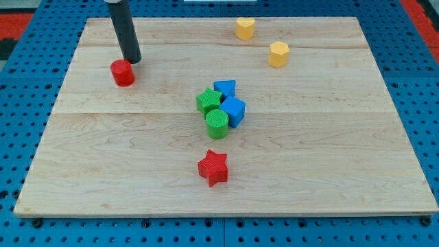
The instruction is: Slightly move the red circle towards down
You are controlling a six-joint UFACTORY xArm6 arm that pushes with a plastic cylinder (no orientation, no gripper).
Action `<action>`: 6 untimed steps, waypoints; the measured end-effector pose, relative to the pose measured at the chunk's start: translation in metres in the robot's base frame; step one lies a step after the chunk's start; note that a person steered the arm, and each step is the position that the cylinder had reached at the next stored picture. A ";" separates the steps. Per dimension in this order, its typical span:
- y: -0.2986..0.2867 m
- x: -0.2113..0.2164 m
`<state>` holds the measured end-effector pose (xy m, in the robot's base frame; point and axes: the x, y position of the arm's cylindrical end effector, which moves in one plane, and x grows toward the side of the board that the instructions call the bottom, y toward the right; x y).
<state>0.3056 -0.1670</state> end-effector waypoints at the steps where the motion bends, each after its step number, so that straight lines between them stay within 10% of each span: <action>1: -0.015 -0.006; 5: -0.021 0.104; 6: -0.009 0.073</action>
